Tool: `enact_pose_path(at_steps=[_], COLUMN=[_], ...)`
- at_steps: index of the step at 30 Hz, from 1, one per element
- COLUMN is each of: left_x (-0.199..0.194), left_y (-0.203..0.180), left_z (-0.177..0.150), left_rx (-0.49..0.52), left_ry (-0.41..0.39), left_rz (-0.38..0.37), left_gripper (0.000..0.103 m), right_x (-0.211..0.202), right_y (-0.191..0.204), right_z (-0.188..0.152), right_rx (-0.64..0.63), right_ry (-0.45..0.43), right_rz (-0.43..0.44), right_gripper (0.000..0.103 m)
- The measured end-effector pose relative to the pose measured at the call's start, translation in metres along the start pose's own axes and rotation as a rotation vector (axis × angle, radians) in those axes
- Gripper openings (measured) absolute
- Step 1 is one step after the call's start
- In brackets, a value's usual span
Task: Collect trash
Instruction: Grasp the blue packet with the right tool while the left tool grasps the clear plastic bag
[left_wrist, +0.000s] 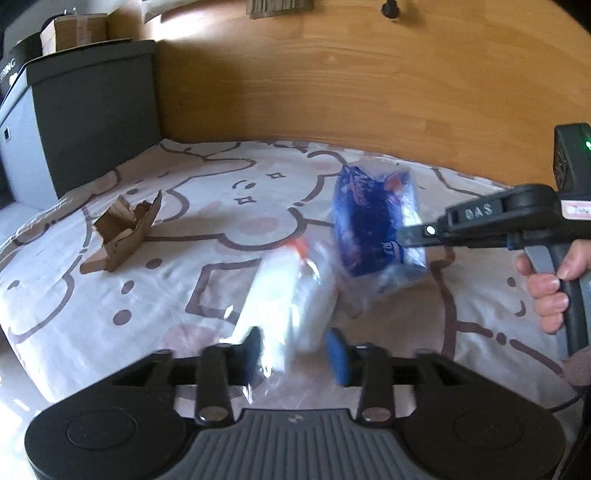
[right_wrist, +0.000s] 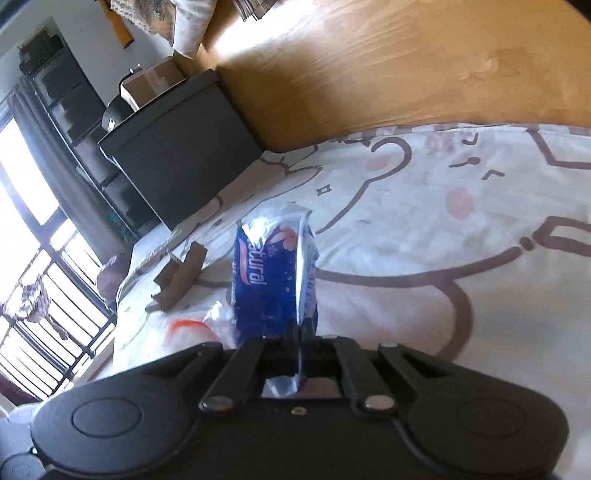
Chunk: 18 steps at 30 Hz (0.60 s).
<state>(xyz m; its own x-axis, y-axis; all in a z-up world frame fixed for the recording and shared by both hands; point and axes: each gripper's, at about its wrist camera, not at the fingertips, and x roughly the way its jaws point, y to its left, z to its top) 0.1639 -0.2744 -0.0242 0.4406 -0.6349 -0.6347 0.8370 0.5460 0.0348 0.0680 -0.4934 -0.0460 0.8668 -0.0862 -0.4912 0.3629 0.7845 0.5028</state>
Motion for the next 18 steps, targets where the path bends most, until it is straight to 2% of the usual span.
enact_pose_path(at_steps=[1,6,10,13,16,18], left_x=[-0.001,0.006,0.017,0.023,0.031,0.035], left_y=[0.0,-0.001,-0.01,-0.024,-0.034,-0.038], left_z=[0.001,0.008,0.011,0.009,0.003,0.0], left_rx=[0.004,0.063,0.163,0.267,0.375,0.403], left_ry=[-0.007,-0.012,0.01,-0.011,-0.008,0.001], left_rz=[-0.004,-0.049,-0.033,0.03,0.107,0.12], left_gripper=[0.055,0.083,0.084,0.084,0.082,0.079], right_x=[-0.004,-0.021,-0.026,-0.023,-0.015,-0.01], right_y=[-0.002,-0.016,-0.026,-0.029,-0.029,-0.029], right_z=[0.0,0.0,0.003,0.003,0.002,0.001], right_rx=[-0.004,-0.016,0.005,0.039,0.069,0.096], right_ry=[0.009,0.051,0.073,0.079,0.083,0.082], right_rz=[-0.006,-0.047,-0.062,-0.065,-0.069,-0.073], right_gripper=[0.001,0.002,0.004,0.01,0.028,0.038])
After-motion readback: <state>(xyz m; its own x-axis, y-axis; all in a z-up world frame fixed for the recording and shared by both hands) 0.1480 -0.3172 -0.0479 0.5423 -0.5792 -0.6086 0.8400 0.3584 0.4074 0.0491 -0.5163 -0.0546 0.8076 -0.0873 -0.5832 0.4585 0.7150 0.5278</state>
